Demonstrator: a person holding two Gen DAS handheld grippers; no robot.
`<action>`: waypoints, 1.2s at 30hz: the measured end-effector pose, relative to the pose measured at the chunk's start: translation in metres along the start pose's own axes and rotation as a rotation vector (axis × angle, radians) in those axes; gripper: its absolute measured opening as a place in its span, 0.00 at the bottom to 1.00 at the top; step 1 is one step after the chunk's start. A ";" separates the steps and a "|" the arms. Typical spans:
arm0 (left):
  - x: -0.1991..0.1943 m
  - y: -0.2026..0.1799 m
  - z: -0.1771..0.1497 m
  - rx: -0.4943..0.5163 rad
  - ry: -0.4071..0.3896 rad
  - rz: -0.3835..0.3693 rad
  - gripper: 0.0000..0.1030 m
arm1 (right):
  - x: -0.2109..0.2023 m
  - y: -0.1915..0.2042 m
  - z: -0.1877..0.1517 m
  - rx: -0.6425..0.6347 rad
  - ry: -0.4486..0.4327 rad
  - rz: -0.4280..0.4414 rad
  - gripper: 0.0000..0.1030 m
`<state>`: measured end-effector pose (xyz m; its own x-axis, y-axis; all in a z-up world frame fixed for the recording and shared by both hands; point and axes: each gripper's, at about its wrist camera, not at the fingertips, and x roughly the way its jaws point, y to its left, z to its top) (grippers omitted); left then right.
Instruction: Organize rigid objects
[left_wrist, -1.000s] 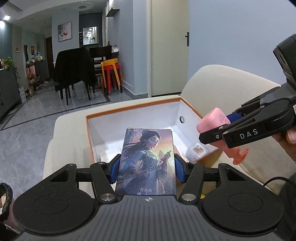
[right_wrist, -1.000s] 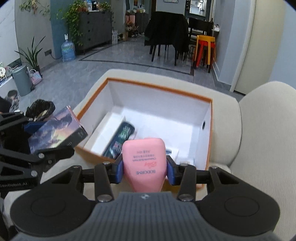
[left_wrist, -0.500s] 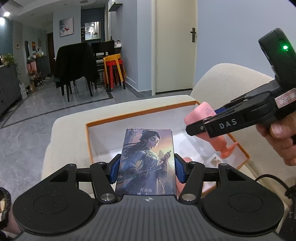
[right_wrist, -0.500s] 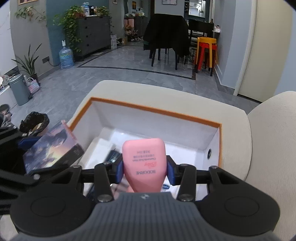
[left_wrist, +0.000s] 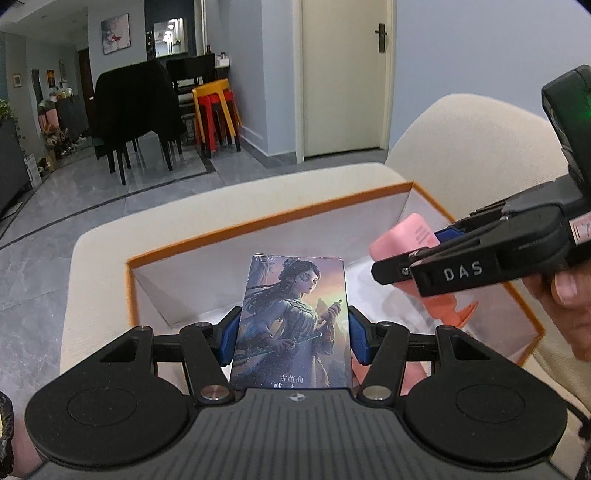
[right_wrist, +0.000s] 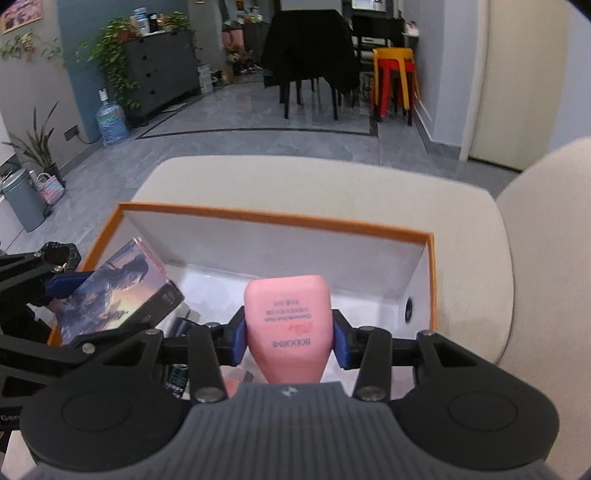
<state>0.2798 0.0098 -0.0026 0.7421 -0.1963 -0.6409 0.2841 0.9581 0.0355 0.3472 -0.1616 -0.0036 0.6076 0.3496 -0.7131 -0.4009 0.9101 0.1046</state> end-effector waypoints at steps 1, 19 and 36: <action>0.005 -0.001 0.000 0.004 0.006 0.005 0.64 | 0.005 -0.001 -0.001 0.007 0.001 0.003 0.43; 0.068 -0.001 0.006 0.141 0.102 0.037 0.64 | 0.045 -0.004 -0.016 0.086 0.010 -0.025 0.43; 0.062 -0.031 0.001 0.321 0.149 0.119 0.87 | 0.033 0.000 -0.018 0.140 -0.058 -0.015 0.54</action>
<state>0.3171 -0.0325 -0.0429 0.6918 -0.0328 -0.7213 0.3945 0.8538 0.3396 0.3550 -0.1538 -0.0392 0.6528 0.3443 -0.6748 -0.2943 0.9361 0.1929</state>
